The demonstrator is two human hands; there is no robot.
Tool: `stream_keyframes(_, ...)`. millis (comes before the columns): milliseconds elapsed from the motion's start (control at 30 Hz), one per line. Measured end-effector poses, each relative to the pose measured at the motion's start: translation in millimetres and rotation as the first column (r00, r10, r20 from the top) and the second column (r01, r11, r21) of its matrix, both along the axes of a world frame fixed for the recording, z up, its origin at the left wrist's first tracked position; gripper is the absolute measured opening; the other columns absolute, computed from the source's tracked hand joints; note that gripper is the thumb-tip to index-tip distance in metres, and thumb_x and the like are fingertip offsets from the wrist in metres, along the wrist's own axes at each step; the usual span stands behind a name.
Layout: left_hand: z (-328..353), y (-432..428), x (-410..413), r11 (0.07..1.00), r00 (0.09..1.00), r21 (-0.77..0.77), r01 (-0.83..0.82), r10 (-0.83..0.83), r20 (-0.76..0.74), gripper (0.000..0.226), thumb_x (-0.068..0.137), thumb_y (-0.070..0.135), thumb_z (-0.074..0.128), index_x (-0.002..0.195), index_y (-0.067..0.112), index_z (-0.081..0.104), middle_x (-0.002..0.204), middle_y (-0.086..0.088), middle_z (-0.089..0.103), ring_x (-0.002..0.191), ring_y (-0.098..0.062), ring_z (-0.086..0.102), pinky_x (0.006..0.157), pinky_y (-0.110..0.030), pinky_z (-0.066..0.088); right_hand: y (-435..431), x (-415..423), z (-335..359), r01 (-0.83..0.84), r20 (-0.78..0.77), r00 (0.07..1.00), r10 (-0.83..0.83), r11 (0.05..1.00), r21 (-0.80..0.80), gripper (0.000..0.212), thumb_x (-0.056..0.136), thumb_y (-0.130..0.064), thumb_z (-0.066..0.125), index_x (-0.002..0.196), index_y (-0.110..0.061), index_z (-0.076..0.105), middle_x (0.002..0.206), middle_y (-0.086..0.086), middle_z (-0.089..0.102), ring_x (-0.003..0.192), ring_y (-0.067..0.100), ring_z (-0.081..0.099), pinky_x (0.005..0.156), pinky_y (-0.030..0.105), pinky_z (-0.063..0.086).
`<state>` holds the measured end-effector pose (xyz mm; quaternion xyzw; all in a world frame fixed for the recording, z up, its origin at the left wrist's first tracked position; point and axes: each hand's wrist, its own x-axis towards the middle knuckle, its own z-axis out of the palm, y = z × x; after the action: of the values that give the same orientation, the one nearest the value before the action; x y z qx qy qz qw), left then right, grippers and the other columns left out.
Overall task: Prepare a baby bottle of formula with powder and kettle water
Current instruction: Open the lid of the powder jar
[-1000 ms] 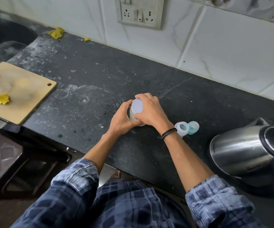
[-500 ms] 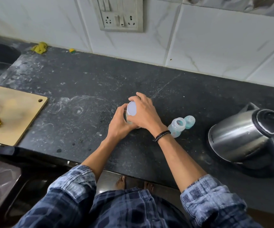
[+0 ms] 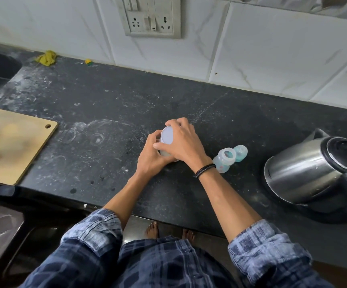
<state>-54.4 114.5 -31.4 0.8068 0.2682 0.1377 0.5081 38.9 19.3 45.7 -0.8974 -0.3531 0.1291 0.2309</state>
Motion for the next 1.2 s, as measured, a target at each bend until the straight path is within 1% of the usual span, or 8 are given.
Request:
stream_keyframes(200, -3.3, 0.6, 0.0, 1.000, 1.000, -0.024, 0.014, -0.014, 0.015, 0.096, 0.061, 0.059, 0.088, 0.139, 0.046, 0.035, 0.125, 0.048, 0.046, 0.114, 0.015, 0.053, 0.091, -0.028, 0.051, 0.6, -0.2, 2.3, -0.079, -0.001, 0.997, 0.079, 0.997, 0.016, 0.066, 0.085, -0.019, 0.078, 0.146, -0.021, 0.051, 0.152, 0.004, 0.047, 0.142, 0.033, 0.040, 0.107, 0.047, 0.049)
stream_keyframes(300, -5.4, 1.1, 0.7, 0.999, 0.999, -0.023, 0.029, -0.029, 0.025, 0.098, 0.062, 0.059, 0.088, 0.143, 0.040, 0.035, 0.131, 0.039, 0.047, 0.118, 0.009, 0.054, 0.096, -0.036, 0.053, 1.7, -1.1, 2.3, -0.069, 0.015, 0.997, 0.069, 0.997, -0.018, 0.069, 0.085, -0.026, 0.079, 0.147, -0.022, 0.050, 0.161, 0.006, 0.035, 0.148, 0.034, 0.033, 0.106, 0.050, 0.048)
stream_keyframes(400, -4.0, 0.8, 0.3, 1.000, 0.999, -0.002, 0.030, -0.030, 0.036, 0.094, 0.060, 0.062, 0.086, 0.138, 0.045, 0.036, 0.127, 0.047, 0.042, 0.114, 0.014, 0.052, 0.089, -0.028, 0.050, 2.2, -0.4, 0.7, 0.007, 0.039, 0.999, -0.006, 1.000, -0.007, 0.066, 0.087, -0.039, 0.080, 0.145, -0.021, 0.052, 0.146, 0.009, 0.050, 0.132, 0.034, 0.048, 0.097, 0.043, 0.049)
stream_keyframes(533, -2.5, 1.7, -0.1, 0.999, 0.998, -0.005, 0.033, -0.032, 0.046, 0.093, 0.060, 0.062, 0.088, 0.133, 0.053, 0.032, 0.126, 0.048, 0.044, 0.114, 0.012, 0.054, 0.087, -0.025, 0.051, 1.8, 0.6, 1.2, -0.043, 0.011, 0.999, 0.043, 0.999, 0.028, 0.063, 0.085, -0.027, 0.078, 0.143, -0.020, 0.054, 0.142, 0.008, 0.054, 0.130, 0.033, 0.048, 0.101, 0.041, 0.049)
stream_keyframes(700, -4.6, 2.2, 1.2, 0.999, 0.998, -0.021, 0.039, -0.038, 0.050, 0.091, 0.061, 0.059, 0.090, 0.131, 0.059, 0.031, 0.131, 0.033, 0.051, 0.116, 0.006, 0.057, 0.093, -0.036, 0.056, -0.1, 1.1, 0.5, -0.080, 0.025, 0.996, 0.081, 0.996, -0.037, 0.074, 0.083, -0.028, 0.080, 0.150, -0.022, 0.048, 0.158, 0.007, 0.037, 0.143, 0.034, 0.038, 0.105, 0.047, 0.048)
stream_keyframes(867, -8.2, 3.0, 2.2, 0.998, 0.999, -0.042, 0.036, -0.034, 0.042, 0.099, 0.059, 0.059, 0.091, 0.139, 0.046, 0.034, 0.130, 0.036, 0.049, 0.116, 0.003, 0.057, 0.095, -0.039, 0.055, -1.1, 5.2, -0.6, -0.048, -0.025, 0.999, 0.048, 0.999, -0.005, 0.072, 0.084, -0.028, 0.080, 0.148, -0.022, 0.048, 0.145, 0.008, 0.049, 0.129, 0.032, 0.048, 0.098, 0.040, 0.048)
stream_keyframes(1067, -10.0, 4.3, 3.6, 0.999, 0.998, -0.031, 0.038, -0.037, 0.046, 0.099, 0.061, 0.054, 0.093, 0.141, 0.040, 0.036, 0.132, 0.035, 0.048, 0.117, 0.006, 0.055, 0.095, -0.033, 0.054, -1.4, 10.9, -0.7, -0.089, -0.135, 0.986, 0.096, 0.995, 0.052, 0.068, 0.083, -0.019, 0.078, 0.145, -0.022, 0.052, 0.148, 0.004, 0.047, 0.132, 0.032, 0.043, 0.099, 0.033, 0.039)
stream_keyframes(1200, -8.4, 3.7, 3.8, 0.999, 0.998, -0.030, 0.034, -0.032, 0.054, 0.094, 0.060, 0.054, 0.093, 0.134, 0.049, 0.034, 0.127, 0.043, 0.046, 0.114, 0.009, 0.055, 0.088, -0.024, 0.050, -1.8, 12.3, -1.5, -0.084, -0.152, 0.984, 0.097, 0.992, 0.092, 0.068, 0.083, -0.017, 0.079, 0.144, -0.023, 0.052, 0.147, 0.004, 0.045, 0.132, 0.031, 0.042, 0.099, 0.033, 0.039)
